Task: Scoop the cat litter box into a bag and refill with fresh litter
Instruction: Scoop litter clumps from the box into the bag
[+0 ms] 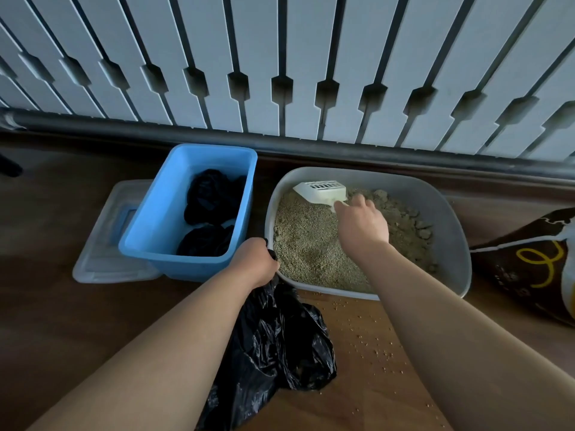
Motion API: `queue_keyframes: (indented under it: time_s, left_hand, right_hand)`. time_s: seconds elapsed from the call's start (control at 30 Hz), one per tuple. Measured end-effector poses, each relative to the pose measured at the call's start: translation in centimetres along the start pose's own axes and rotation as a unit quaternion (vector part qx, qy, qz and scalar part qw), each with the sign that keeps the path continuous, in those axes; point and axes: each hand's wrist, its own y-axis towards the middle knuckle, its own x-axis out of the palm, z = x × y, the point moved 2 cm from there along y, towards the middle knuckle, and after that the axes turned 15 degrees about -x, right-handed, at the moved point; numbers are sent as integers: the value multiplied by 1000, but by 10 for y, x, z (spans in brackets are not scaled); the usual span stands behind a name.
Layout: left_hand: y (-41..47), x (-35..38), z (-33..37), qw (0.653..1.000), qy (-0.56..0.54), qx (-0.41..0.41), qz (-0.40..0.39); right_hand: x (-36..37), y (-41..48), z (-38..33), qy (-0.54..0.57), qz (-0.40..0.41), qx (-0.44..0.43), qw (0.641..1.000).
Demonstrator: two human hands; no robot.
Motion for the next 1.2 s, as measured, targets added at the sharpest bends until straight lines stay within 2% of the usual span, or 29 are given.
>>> queue_keyframes:
  time_s: [0.17, 0.37, 0.47, 0.6, 0.83, 1.0, 1.1, 1.2]
  left_hand:
    - [4, 0, -1, 1000, -13, 8, -14]
    - [0, 0, 2, 1000, -10, 1, -27]
    - [0, 0, 4, 999, -2, -5, -32]
    - [-2, 1, 4, 1000, 9, -5, -28]
    - [-3, 2, 1, 1000, 8, 9, -17]
    - [-2, 2, 2, 1000, -6, 9, -19]
    - [-3, 2, 3, 1000, 0, 5, -18]
    - [-1, 3, 3, 1000, 6, -2, -14]
  right_hand:
    - [4, 15, -21, -4, -54, -20, 998]
    - [-5, -7, -9, -45, -87, -53, 994]
    - [-16, -20, 3, -41, -52, -46, 997]
    - [-24, -16, 22, -30, 4, 22, 999]
    - [-10, -1, 21, -6, -24, 62, 998]
    - [-7, -2, 10, -38, -71, 35, 996]
    - [-4, -10, 6, -23, -65, 4, 998]
    - [-11, -17, 18, -17, -16, 31, 999]
